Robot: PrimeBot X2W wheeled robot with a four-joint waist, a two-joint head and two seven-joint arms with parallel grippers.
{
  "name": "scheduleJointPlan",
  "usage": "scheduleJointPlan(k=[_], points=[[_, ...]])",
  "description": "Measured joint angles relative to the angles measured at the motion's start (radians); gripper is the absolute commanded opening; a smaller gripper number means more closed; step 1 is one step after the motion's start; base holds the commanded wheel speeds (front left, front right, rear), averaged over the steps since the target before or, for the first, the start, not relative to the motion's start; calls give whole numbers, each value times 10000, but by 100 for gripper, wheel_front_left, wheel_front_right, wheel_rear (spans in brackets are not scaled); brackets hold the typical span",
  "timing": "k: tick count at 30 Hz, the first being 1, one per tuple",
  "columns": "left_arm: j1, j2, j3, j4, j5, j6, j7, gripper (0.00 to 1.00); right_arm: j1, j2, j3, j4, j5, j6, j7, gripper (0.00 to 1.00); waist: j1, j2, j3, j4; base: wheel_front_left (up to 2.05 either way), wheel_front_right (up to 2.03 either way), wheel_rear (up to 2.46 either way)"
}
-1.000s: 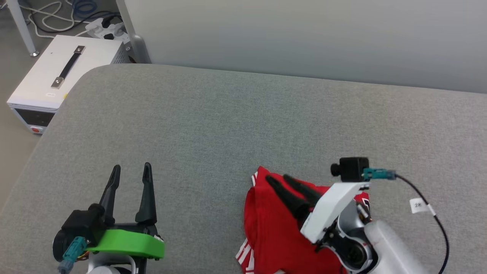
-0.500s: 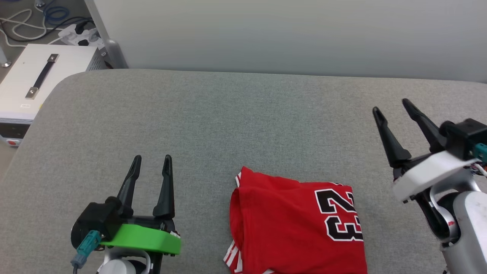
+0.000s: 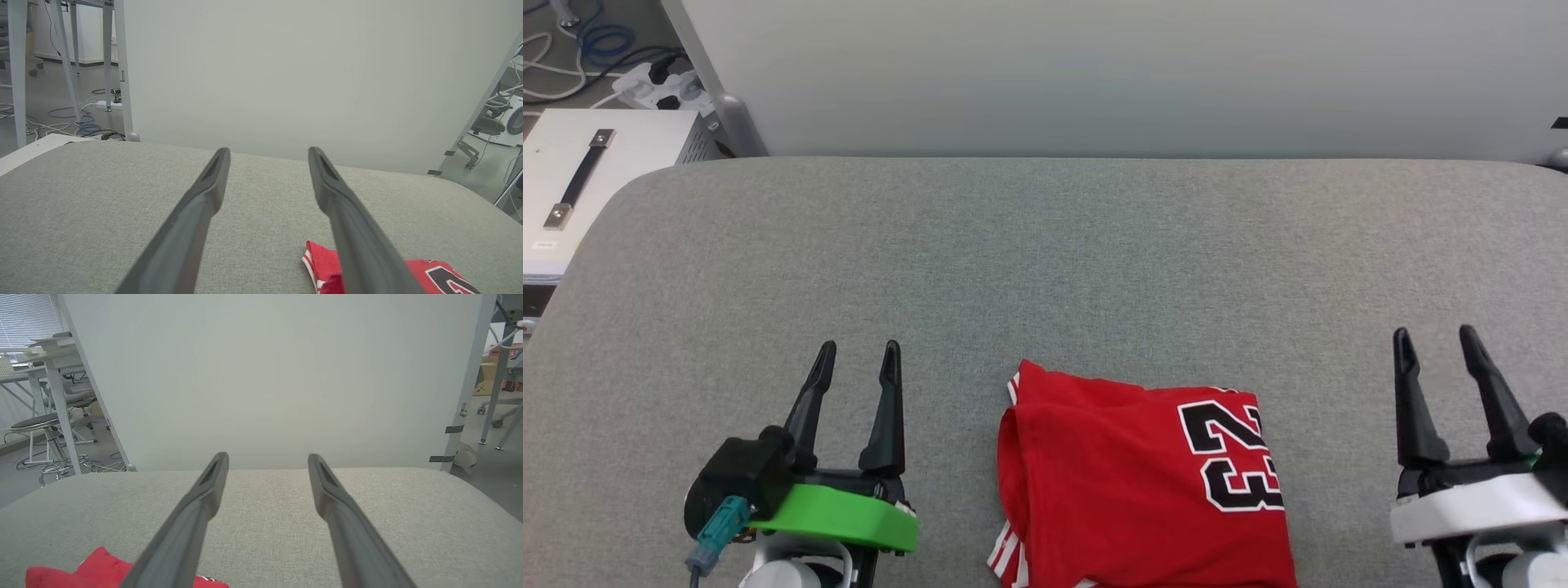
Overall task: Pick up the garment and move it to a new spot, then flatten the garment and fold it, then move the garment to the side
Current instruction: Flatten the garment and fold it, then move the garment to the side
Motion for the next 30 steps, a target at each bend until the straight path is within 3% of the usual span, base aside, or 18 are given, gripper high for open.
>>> scheduleJointPlan(k=[7, 24, 27, 30], points=[[208, 0, -36, 96, 4, 0, 0, 100, 529, 447, 115, 75, -188, 0, -174, 100, 0, 0, -120, -129, 0, 0, 0], [215, 98, -332, 405, -63, 0, 0, 100, 480, 581, 334, 508, 198, 0, -230, 100, -1, 0, -92, 35, 0, 0, 0], [214, 123, -399, 428, -113, 0, 0, 100, 464, 589, 385, 527, 380, 0, 69, 100, 0, 0, -48, 46, 0, 0, 0], [206, 128, -456, 426, -151, 0, 0, 100, 405, 439, 523, 495, 537, 0, 1034, 100, 0, 0, 24, 85, 0, 0, 0]])
